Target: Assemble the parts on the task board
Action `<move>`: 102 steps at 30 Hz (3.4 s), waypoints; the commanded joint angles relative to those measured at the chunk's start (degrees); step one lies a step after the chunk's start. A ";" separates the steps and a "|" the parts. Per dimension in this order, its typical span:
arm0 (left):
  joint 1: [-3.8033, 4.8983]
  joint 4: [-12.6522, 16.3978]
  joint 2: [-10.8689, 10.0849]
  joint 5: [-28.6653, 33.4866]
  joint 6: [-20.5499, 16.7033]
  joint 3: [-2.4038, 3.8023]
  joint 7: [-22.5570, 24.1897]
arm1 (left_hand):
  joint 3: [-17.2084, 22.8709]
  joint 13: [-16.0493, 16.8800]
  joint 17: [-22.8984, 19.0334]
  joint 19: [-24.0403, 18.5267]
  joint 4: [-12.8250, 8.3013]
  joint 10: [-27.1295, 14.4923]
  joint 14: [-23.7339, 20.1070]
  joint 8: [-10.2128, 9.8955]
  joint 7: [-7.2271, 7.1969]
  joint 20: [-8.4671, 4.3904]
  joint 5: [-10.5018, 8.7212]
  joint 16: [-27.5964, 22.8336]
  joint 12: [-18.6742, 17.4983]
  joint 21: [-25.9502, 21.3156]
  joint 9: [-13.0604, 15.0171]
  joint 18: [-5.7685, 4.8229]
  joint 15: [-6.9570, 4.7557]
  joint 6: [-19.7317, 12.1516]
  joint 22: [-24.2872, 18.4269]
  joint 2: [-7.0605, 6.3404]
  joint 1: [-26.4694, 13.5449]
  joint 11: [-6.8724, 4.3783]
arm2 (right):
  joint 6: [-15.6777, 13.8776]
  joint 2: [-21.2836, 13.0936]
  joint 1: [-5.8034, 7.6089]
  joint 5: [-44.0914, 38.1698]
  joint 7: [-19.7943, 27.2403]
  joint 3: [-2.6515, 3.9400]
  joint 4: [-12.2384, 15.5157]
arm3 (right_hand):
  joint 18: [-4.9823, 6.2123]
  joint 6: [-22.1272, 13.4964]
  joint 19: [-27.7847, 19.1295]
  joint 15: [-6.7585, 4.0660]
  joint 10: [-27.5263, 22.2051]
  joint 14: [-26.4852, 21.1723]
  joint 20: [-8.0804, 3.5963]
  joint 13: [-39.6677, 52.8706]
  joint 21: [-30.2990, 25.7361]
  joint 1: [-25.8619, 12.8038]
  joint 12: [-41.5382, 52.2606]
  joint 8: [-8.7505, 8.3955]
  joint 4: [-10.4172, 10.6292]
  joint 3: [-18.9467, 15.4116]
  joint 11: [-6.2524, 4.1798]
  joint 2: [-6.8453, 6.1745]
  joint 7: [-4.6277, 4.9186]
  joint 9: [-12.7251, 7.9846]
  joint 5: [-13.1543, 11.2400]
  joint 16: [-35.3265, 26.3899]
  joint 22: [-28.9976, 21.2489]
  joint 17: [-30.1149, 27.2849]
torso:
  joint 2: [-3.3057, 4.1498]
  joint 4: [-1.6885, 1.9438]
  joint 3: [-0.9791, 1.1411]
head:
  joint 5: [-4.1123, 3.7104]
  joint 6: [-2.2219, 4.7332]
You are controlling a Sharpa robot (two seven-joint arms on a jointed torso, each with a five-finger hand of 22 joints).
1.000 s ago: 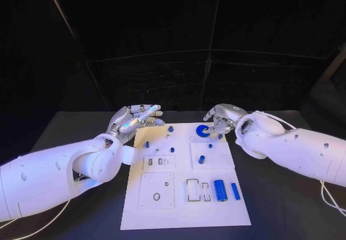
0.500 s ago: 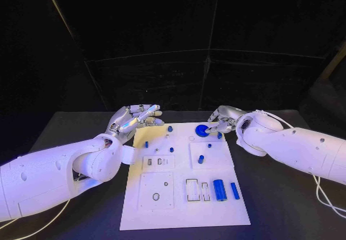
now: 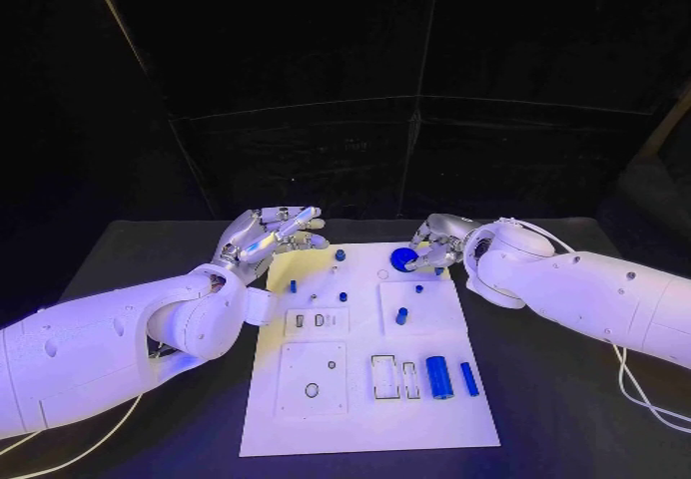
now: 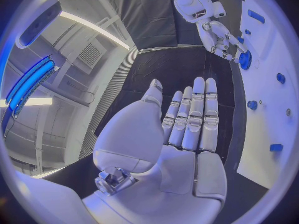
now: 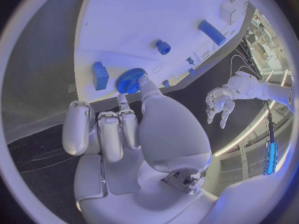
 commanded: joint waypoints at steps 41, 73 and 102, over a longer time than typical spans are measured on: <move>0.07 -0.57 0.33 -0.08 1.25 0.05 -0.20 | 0.05 0.03 0.19 0.42 -0.39 0.54 0.47 -0.30 -0.10 0.02 0.29 -0.33 -0.27 -0.36 -0.09 0.39 -0.12 0.54 -0.15 0.74 0.01 -0.11 | 2.62 1.70 0.08 -5.80 -0.27 0.03 -0.70 | -1.20 1.16 0.93 -0.23 3.40 5.31 -0.06 11.10 1.18 4.43 1.32 0.99 -3.10 0.85 -0.36 2.15 -0.49 0.02 -3.23 0.73 1.76 12.31 | 0.04 0.02 0.02 | -0.03 -0.54; 0.08 -0.42 0.06 -0.08 1.17 0.05 -0.24 | 0.09 0.02 0.23 0.44 -0.43 0.56 0.47 -0.32 -0.10 0.02 0.29 -0.36 -0.30 -0.39 -0.09 0.39 -0.12 0.56 -0.17 0.83 0.03 -0.11 | -9.97 1.00 0.05 -10.57 1.09 0.05 6.81 | -1.85 9.37 2.56 -1.63 4.67 5.38 -1.30 12.77 2.75 5.52 2.60 2.92 -6.20 6.79 -1.53 5.05 -1.78 0.49 -4.56 0.90 5.15 12.71 | -0.03 -0.03 -0.07 | 0.08 -0.24; 0.12 -1.03 0.71 -0.08 1.00 0.06 -0.19 | 0.14 0.02 0.28 0.47 -0.47 0.60 0.48 -0.33 -0.11 0.01 0.29 -0.39 -0.32 -0.42 -0.09 0.39 -0.13 0.58 -0.20 0.93 0.07 -0.12 | -6.46 14.87 -0.70 -16.23 0.01 -0.18 -0.23 | -1.94 9.02 2.72 -1.23 4.22 5.34 -1.08 12.19 2.90 4.25 2.02 1.85 -6.20 7.23 -1.32 4.24 -1.46 0.09 -4.87 0.82 5.53 12.50 | 0.11 0.03 0.05 | 0.73 -0.67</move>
